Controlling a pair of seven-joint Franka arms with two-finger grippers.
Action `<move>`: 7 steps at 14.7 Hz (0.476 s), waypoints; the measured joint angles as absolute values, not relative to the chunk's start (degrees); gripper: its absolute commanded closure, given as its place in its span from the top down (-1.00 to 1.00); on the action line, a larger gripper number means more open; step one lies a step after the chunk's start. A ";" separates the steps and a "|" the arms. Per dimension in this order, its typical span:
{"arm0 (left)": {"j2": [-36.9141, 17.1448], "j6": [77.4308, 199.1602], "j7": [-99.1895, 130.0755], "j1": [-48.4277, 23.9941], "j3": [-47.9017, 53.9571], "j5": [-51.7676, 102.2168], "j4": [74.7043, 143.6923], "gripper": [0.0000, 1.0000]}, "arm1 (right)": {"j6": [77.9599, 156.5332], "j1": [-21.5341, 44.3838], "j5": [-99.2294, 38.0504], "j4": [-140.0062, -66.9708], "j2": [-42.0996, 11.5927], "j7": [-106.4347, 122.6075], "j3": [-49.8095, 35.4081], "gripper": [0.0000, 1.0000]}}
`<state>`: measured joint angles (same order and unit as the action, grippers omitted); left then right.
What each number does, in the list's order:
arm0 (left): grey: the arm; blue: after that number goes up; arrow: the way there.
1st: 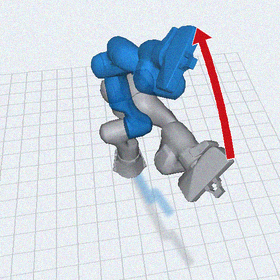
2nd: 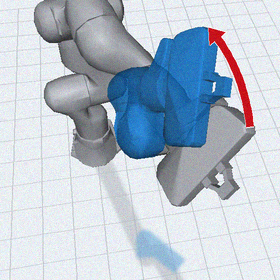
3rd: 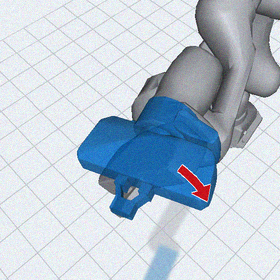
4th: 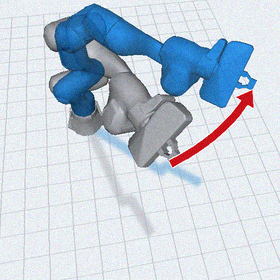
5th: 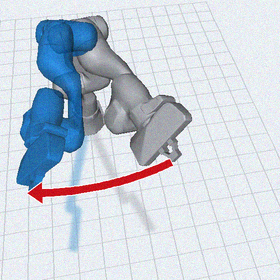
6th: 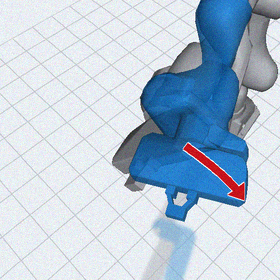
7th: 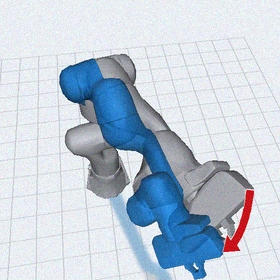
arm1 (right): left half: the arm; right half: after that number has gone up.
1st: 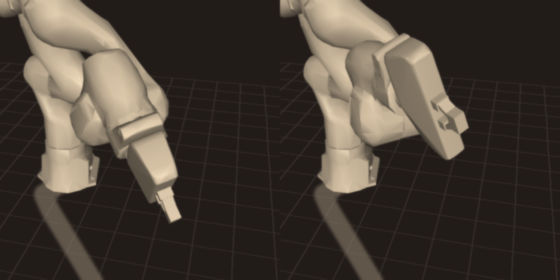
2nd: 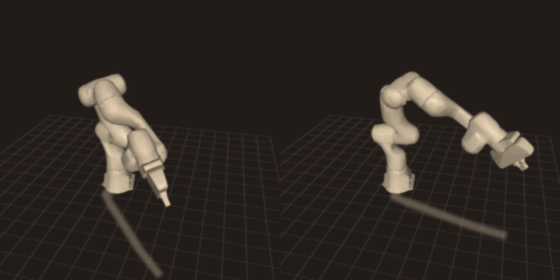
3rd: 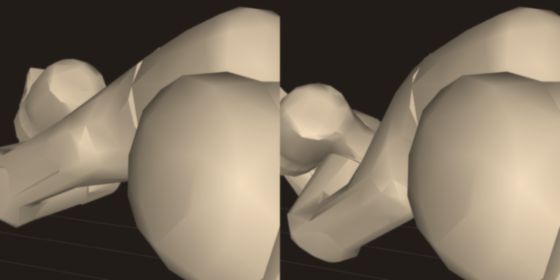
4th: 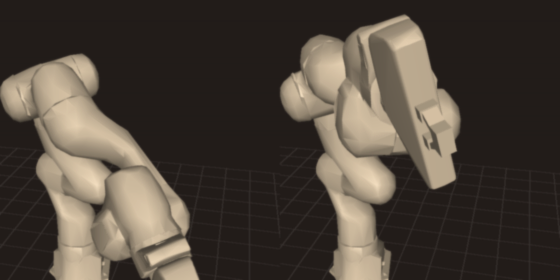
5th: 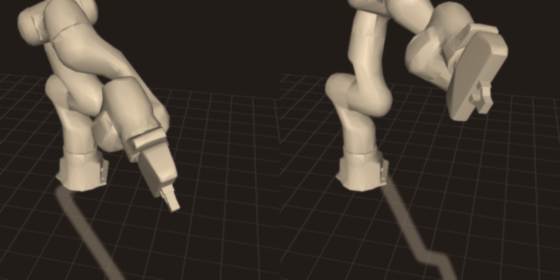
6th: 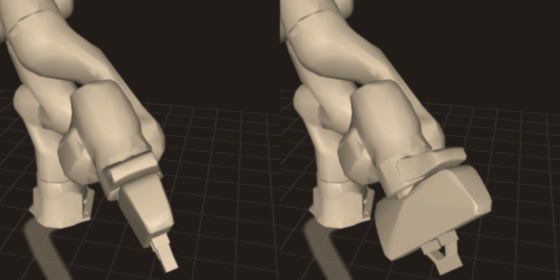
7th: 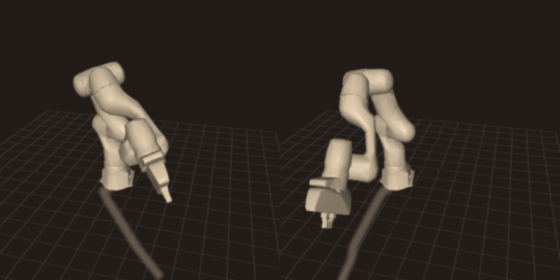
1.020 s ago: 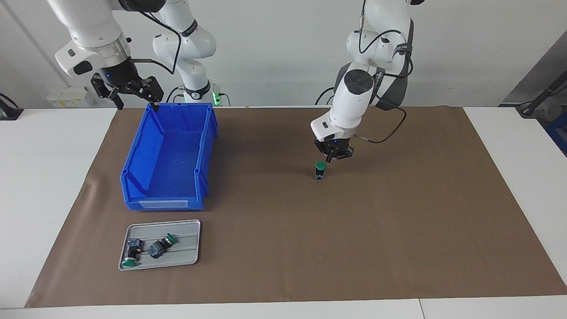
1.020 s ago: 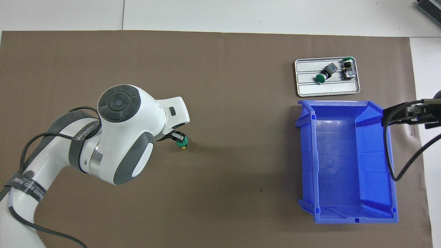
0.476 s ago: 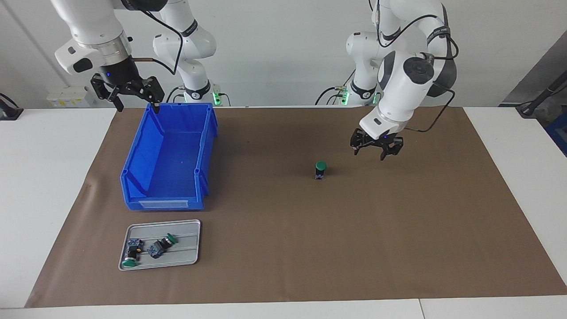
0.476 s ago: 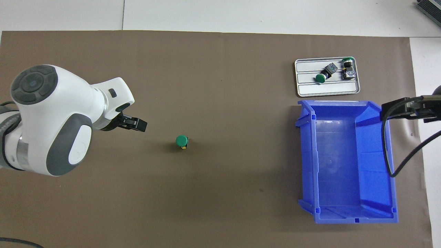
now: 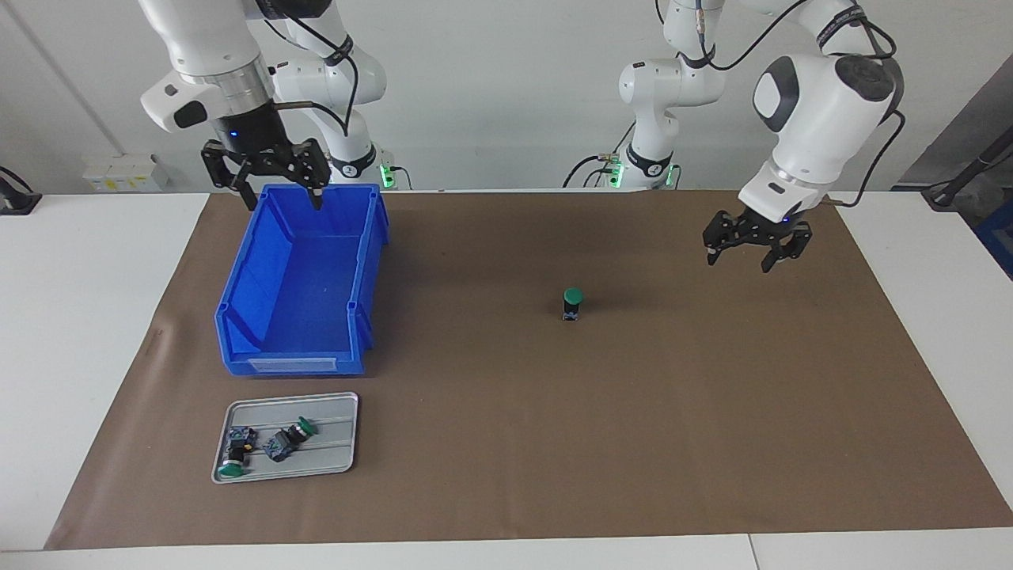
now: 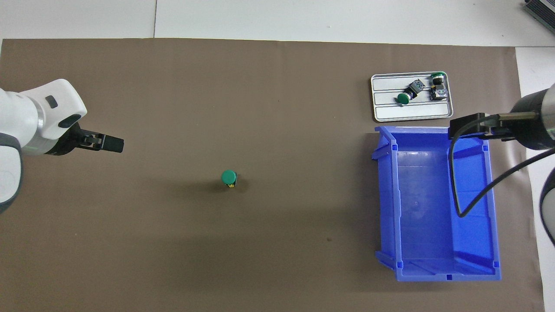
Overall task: Place and press button with both arms
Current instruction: 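Reach the right gripper over to the green button on the table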
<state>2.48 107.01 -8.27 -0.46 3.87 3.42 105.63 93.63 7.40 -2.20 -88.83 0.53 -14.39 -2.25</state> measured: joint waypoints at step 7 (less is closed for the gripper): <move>1.30 90.48 -8.34 0.99 3.98 3.42 90.01 1.00 | 115.67 30.08 -2.08 -91.20 -13.33 -49.29 -2.91 1.00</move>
